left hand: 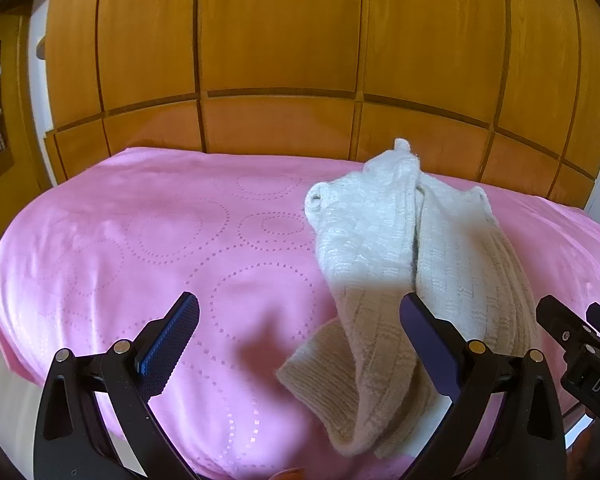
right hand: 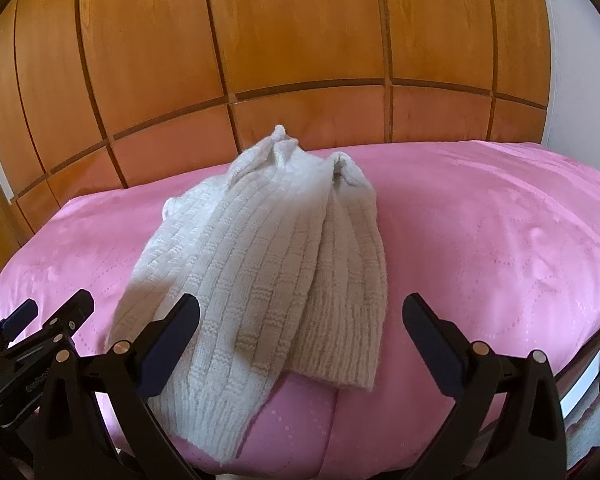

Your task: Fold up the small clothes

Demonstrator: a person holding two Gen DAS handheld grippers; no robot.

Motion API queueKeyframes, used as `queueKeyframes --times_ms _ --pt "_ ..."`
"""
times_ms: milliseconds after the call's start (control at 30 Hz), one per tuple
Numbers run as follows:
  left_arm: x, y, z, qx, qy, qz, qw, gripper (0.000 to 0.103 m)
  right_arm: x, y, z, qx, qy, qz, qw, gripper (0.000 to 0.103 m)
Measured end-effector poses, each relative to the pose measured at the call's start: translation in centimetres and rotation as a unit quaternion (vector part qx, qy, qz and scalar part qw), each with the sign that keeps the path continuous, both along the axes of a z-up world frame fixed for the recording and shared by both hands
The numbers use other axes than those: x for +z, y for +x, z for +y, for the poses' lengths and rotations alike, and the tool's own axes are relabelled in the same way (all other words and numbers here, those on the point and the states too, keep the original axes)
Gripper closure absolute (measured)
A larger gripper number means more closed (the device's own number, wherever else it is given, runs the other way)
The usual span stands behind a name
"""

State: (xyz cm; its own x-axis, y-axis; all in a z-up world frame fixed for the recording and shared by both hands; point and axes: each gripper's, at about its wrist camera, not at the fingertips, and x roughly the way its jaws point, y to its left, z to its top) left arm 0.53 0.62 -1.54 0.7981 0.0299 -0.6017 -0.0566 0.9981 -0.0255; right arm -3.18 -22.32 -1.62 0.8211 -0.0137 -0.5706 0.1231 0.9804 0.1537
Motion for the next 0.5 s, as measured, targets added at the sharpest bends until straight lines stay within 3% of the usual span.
queueKeyframes --times_ms 500 --pt "0.35 0.09 0.42 -0.001 -0.007 0.001 1.0000 0.004 0.24 -0.03 0.15 0.013 -0.009 -0.001 1.000 0.002"
